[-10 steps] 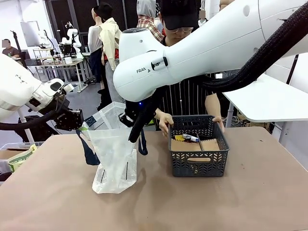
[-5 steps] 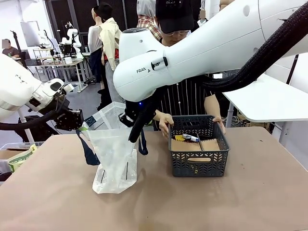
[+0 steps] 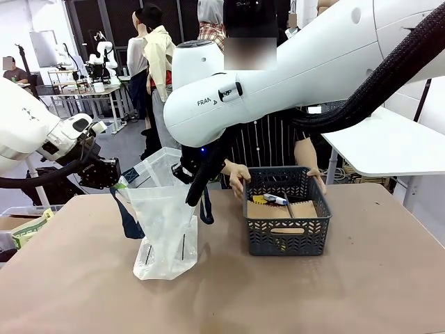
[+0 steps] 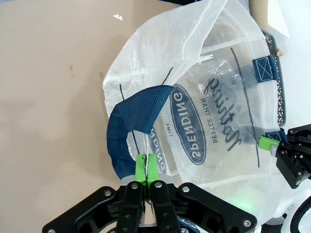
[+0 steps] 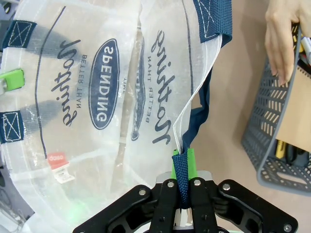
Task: Transfer purchased items from the store into the shopping bag.
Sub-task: Move the Reusable shopping bag to the right side of the table.
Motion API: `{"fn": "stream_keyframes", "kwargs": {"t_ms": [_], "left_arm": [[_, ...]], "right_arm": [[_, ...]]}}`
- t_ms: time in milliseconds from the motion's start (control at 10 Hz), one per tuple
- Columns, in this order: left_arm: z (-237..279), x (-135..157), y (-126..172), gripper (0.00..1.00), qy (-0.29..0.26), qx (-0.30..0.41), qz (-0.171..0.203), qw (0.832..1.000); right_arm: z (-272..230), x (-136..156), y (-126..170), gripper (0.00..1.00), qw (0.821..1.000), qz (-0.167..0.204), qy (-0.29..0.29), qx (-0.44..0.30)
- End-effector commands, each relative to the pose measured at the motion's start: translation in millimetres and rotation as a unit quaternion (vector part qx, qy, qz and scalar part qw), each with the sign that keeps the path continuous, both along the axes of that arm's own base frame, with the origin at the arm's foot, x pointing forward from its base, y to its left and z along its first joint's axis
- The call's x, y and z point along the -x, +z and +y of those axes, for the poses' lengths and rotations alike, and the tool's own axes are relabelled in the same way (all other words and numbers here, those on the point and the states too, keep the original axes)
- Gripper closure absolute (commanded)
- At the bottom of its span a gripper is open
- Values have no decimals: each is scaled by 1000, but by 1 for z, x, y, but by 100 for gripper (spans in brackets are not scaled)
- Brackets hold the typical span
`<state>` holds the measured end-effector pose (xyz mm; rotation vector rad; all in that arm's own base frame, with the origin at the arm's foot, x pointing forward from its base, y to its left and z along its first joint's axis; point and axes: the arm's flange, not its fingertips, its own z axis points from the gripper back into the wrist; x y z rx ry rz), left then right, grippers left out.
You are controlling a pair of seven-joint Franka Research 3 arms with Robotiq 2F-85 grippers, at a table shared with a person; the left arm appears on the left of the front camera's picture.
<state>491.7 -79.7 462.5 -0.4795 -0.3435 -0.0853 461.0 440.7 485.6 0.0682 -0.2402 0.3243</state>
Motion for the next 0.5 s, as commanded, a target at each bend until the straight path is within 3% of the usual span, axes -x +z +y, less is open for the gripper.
{"fn": "stream_keyframes", "kwargs": {"t_ms": [0,400], "left_arm": [[1,1,0,100,5,0,-2,1000],[1,1,0,100,5,0,-2,1000]], "right_arm": [[-1,1,-2,100,1000,1,1,2],[-1,1,-2,100,1000,1,1,2]]}}
